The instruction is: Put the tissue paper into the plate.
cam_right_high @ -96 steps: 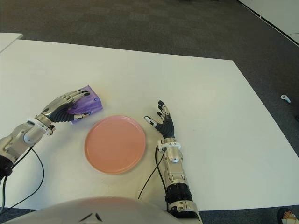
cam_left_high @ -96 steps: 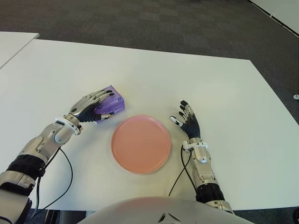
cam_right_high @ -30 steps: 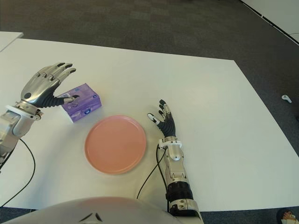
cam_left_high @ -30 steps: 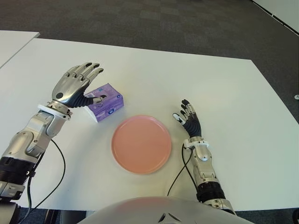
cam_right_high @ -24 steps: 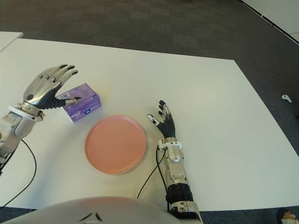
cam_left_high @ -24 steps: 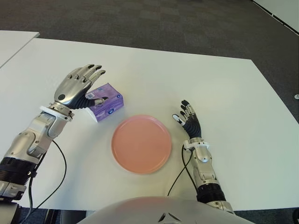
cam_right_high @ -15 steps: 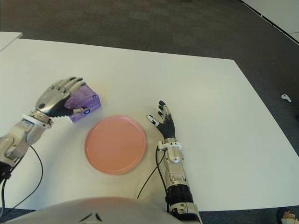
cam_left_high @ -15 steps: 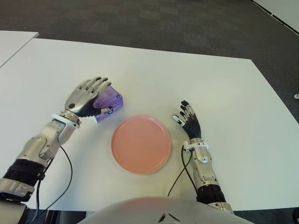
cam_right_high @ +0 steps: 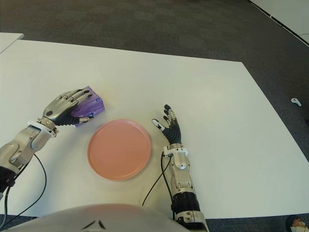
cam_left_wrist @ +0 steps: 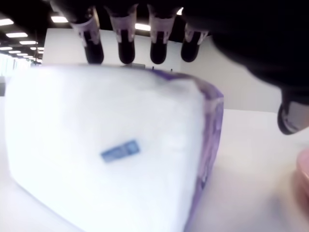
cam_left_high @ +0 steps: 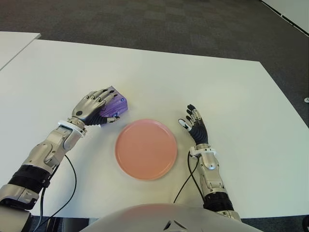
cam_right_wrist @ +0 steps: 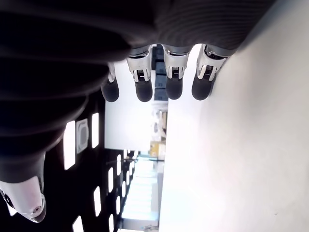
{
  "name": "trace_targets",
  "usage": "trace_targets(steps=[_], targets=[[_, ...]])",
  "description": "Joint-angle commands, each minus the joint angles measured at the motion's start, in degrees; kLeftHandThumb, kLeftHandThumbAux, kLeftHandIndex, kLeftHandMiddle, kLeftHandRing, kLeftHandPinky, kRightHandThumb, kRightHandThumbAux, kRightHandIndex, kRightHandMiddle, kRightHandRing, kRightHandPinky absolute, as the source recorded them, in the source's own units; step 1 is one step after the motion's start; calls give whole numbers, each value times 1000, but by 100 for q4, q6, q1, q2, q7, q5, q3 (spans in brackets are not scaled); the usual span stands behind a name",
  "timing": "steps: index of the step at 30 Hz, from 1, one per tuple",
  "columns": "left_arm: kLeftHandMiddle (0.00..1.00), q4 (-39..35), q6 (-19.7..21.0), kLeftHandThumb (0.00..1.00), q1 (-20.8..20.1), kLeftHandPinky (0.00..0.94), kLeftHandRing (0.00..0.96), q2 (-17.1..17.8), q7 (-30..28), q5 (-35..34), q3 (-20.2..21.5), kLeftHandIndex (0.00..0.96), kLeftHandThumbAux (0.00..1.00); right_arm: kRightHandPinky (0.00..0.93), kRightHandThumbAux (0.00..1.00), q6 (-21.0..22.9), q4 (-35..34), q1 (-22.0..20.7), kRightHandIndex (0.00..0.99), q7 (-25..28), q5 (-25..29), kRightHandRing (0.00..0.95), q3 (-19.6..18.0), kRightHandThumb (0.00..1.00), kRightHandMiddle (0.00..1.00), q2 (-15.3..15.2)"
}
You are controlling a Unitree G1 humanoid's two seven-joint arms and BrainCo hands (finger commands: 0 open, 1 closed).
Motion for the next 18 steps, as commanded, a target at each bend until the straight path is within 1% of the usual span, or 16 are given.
trace_targets(steps=[1,8,13,18], targets=[[0,-51,130,85,2,0,0,-61,-362,-49,-109,0,304,0,609,769,575,542,11,43,-41,8,76,60,28,15],[0,231,239,86,-173,0,0,-84,-438,98,-232,0,291,3,601,803,485,598,6,68,-13,4,87,58,23,18],[0,581,368,74,-376,0,0,-70,-243,331,-377,0,293,8,596,845,473,602,8,58,-11,2,90,65,18,21],[0,847,509,60,-510,0,0,-107,-2,530,-496,0,302,18,593,774,599,573,13,68,1,4,67,72,19,4]])
